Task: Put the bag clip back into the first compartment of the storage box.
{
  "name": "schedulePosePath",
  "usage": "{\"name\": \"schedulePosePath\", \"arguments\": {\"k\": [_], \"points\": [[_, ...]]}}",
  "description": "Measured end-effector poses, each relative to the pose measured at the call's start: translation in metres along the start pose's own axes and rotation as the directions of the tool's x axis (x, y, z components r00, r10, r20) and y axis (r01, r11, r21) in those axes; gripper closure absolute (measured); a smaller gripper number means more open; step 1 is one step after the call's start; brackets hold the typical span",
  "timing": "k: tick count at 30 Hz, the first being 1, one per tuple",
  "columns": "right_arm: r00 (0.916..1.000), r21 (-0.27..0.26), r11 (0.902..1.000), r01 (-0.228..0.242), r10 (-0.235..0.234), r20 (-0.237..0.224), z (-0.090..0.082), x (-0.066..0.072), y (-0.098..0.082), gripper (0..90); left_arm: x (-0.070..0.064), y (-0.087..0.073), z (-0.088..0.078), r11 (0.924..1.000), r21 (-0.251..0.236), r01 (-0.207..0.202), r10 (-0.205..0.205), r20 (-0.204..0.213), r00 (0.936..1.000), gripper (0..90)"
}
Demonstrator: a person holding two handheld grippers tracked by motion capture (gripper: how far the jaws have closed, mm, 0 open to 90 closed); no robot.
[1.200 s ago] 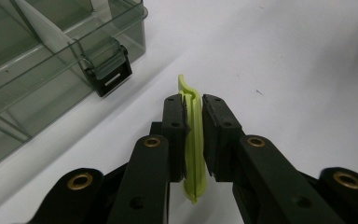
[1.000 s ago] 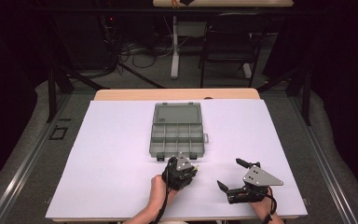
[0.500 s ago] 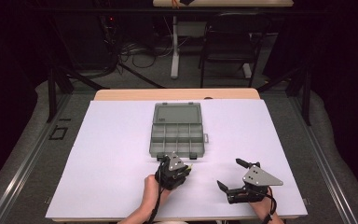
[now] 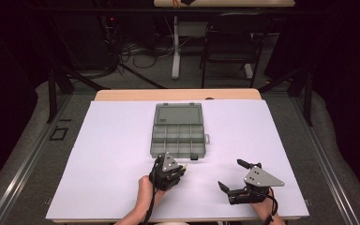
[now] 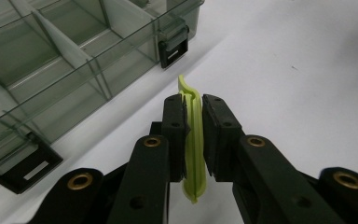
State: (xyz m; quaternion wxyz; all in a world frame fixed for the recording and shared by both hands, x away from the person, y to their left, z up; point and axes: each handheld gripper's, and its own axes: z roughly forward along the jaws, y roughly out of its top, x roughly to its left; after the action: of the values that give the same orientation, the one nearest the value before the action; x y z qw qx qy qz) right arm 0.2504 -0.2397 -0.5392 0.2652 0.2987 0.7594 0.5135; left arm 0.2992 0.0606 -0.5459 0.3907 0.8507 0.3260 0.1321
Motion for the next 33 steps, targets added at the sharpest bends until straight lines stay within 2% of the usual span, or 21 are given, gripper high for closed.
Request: {"name": "schedulePosePath", "arguments": {"k": [6, 33], "points": [[1.0, 0.0, 1.0, -0.001, 0.001, 0.0, 0.0, 0.0, 0.0, 0.3, 0.003, -0.003, -0.002, 0.9999, -0.013, 0.004, -0.005, -0.006, 1.0, 80.0], [1.0, 0.001, 1.0, -0.001, 0.001, 0.001, 0.0, 0.0, 0.0, 0.3, 0.021, -0.011, -0.022, 0.9999, -0.016, 0.003, -0.004, -0.06, 0.9982, 80.0]]}}
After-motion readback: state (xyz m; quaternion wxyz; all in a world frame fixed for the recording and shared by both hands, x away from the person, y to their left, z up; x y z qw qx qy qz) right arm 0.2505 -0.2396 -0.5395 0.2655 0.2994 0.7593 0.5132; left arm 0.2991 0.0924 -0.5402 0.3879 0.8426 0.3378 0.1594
